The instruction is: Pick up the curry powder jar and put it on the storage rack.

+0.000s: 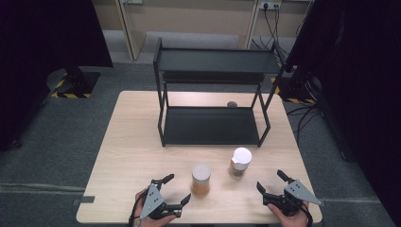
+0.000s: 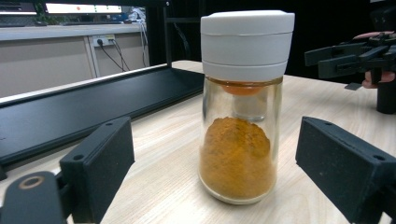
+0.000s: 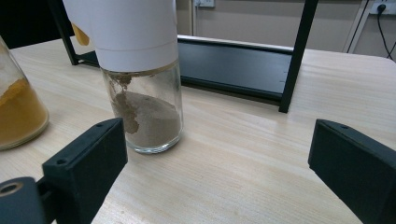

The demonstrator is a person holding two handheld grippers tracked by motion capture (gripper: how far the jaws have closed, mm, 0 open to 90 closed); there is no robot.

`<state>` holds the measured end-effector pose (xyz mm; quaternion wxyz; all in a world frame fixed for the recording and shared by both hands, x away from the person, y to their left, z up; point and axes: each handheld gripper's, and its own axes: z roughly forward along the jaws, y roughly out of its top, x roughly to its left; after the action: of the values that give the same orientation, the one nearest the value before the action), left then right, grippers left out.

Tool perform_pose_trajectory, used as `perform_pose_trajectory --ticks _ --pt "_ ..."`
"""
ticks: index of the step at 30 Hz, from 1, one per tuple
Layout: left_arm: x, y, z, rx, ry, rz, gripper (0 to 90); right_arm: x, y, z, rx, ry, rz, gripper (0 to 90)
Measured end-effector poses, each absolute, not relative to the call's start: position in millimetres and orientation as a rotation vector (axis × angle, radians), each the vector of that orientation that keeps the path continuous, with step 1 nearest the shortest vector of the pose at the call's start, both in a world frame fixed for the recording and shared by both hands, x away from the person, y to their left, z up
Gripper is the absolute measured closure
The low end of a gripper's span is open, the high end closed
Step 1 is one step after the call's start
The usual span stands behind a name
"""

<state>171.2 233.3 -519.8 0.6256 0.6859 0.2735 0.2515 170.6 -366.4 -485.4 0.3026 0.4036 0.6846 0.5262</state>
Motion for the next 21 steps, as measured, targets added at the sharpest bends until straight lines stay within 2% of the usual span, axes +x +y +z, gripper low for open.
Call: perform_pose_trajectory --ticks 21 --pt "186.3 211.5 -505.4 1.552 0.548 0.55 12.1 172.9 -366.0 -483.1 1.076 1.831 1.387 4.6"
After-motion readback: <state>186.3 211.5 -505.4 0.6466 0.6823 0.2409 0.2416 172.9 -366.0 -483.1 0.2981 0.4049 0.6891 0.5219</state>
